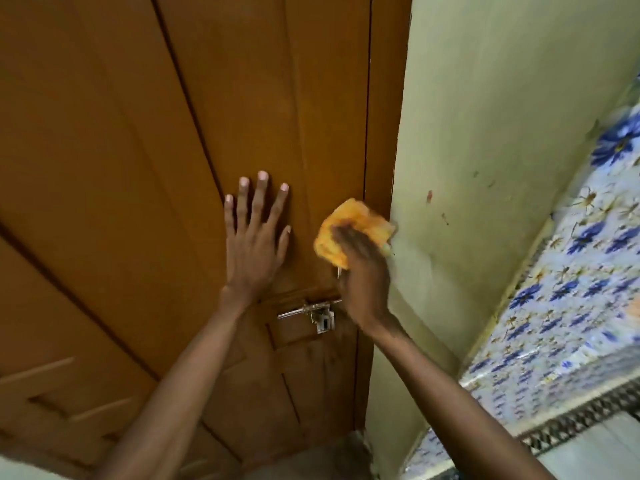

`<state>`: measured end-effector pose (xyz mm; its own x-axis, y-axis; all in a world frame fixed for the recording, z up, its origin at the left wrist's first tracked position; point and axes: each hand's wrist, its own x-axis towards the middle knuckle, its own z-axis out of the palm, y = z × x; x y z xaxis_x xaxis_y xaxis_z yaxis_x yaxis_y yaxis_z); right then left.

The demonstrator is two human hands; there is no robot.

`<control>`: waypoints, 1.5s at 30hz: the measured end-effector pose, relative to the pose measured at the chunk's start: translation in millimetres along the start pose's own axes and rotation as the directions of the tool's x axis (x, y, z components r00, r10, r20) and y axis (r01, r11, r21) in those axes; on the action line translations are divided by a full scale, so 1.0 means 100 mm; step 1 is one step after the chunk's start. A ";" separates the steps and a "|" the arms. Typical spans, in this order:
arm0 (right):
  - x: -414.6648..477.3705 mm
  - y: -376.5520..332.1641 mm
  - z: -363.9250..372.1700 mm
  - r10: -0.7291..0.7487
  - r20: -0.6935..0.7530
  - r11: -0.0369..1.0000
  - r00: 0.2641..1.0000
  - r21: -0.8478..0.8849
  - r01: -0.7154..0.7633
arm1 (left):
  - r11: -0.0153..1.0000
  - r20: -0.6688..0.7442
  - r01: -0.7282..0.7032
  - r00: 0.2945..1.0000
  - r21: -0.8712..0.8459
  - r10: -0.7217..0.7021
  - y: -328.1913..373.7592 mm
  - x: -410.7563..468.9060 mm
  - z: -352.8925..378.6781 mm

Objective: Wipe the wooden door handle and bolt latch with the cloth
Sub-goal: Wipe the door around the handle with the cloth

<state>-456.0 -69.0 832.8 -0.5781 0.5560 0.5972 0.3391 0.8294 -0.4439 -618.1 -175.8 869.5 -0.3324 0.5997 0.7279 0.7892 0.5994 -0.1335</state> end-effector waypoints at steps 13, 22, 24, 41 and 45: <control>-0.50 0.23 0.61 0.019 0.015 0.995 1.000 0.102 -0.020 | 0.992 -0.166 -0.114 0.978 0.059 0.123 -0.22 -0.03 0.32; -0.69 0.47 0.93 0.081 -0.095 0.974 0.992 0.217 -0.059 | 0.979 -0.277 -0.101 0.949 0.179 0.149 -0.25 0.00 0.51; -0.81 0.57 0.97 0.110 -0.043 0.963 0.993 0.254 -0.095 | 0.975 -0.299 -0.101 0.941 0.198 0.159 -0.25 -0.01 0.55; 0.26 0.45 0.30 0.528 0.164 0.448 0.833 0.779 -0.438 | 0.964 -0.333 -0.060 0.931 0.259 0.147 -0.25 -0.02 0.61; -0.30 0.36 0.58 0.469 0.046 0.658 0.882 0.648 -0.384 | 0.964 -0.341 -0.060 0.928 0.260 0.150 -0.25 -0.02 0.60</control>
<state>-469.8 -58.8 760.1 -0.3852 0.8769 0.2877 -0.0363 0.2971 -0.9542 -668.3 -159.7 830.8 -0.0139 0.4653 0.8850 0.6461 0.6797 -0.3472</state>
